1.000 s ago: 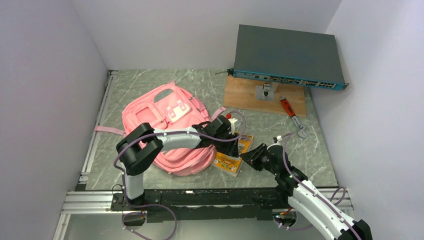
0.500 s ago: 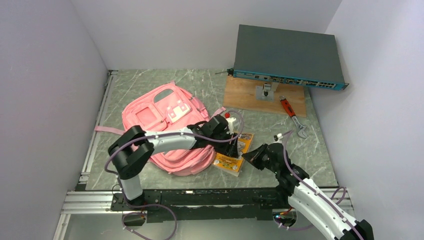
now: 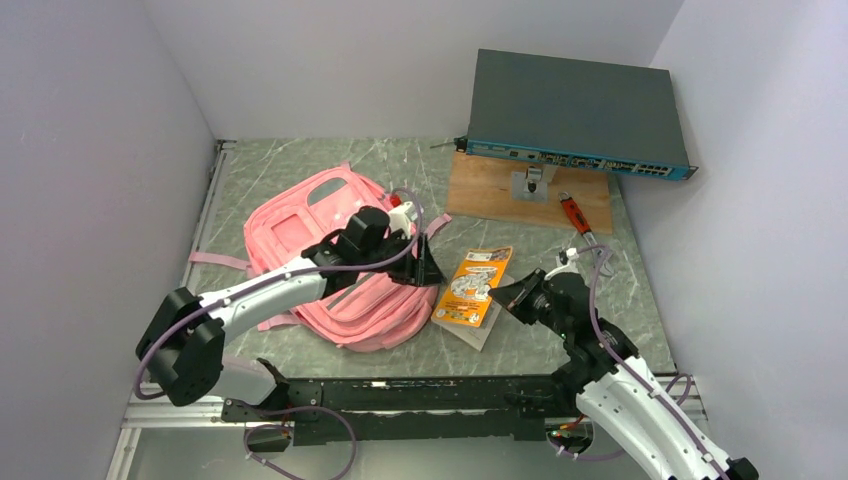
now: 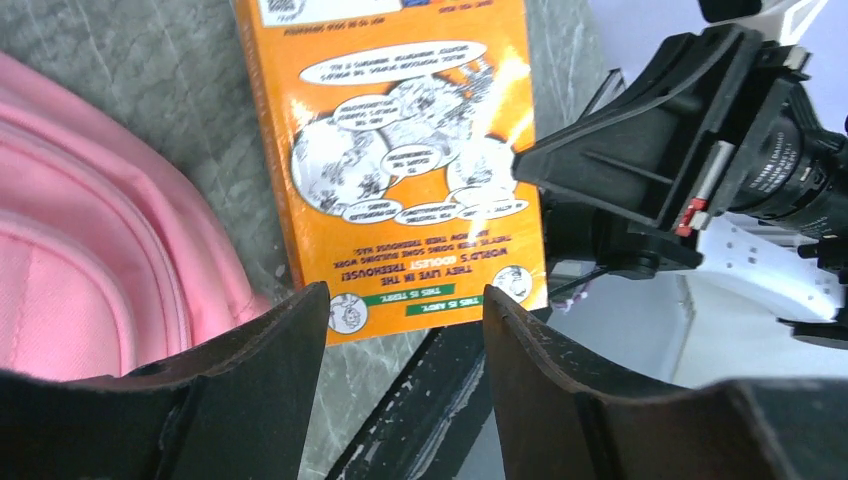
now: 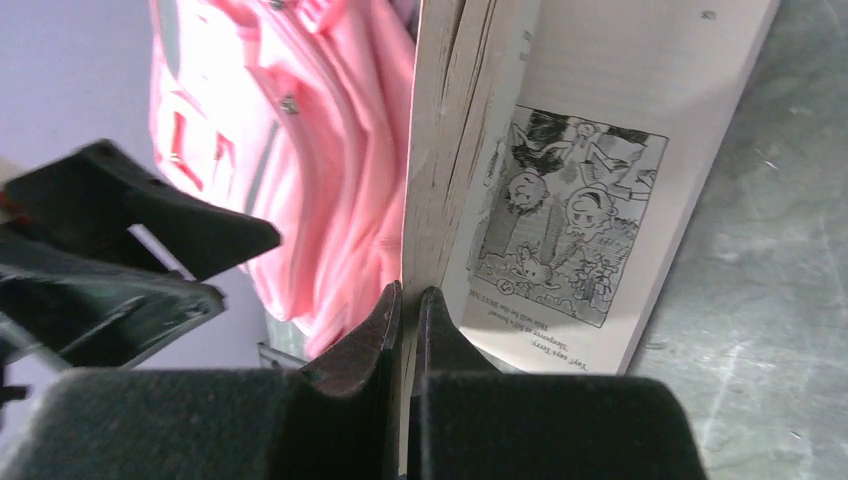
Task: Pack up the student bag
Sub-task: Pick up the book from the center of the board.
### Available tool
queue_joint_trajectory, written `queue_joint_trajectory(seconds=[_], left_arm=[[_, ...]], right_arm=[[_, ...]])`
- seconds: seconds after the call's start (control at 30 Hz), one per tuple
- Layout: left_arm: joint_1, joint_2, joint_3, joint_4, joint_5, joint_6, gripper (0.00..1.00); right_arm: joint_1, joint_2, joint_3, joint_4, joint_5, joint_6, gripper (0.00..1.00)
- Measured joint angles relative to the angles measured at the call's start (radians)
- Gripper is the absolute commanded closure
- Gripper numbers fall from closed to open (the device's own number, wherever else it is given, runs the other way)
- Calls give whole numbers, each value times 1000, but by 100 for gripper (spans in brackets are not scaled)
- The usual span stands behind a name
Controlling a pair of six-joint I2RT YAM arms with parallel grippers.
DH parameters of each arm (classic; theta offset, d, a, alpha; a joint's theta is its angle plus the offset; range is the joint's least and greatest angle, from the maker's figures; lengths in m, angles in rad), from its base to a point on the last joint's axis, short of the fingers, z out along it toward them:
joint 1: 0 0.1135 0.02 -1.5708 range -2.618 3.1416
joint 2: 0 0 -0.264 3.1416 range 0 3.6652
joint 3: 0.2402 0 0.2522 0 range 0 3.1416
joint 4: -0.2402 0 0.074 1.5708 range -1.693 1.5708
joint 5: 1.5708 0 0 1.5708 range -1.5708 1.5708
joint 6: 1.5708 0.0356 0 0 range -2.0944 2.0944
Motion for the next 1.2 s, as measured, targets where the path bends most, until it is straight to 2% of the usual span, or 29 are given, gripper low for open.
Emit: queue_joint_trajectory(seconds=[0.3,0.47,0.63,0.8,0.9,1.03,1.13,1.2], left_arm=[[114,3,-116,181,180,-133,35],[121,57,-141,298,262,-213,29],[126,82,-167,412,314,-285,28],[141,76,-171,366,278,-279,20],[155,55,-174,317,227,-274,19],[172,52,-179,335,243,-286,20],[174,90,-187,440,304,-339,22],[174,129,-214,570,354,-408,24]], right_arm=[[-5,-6,81,30,-48,6,100],[-6,-11,81,55,-85,18,100],[-7,-13,81,82,-108,30,100],[-8,-15,81,87,-114,38,100],[-8,-18,81,100,-124,40,100],[-8,-20,81,129,-138,54,100],[-11,-20,81,154,-150,69,100],[-14,-20,80,172,-160,80,100]])
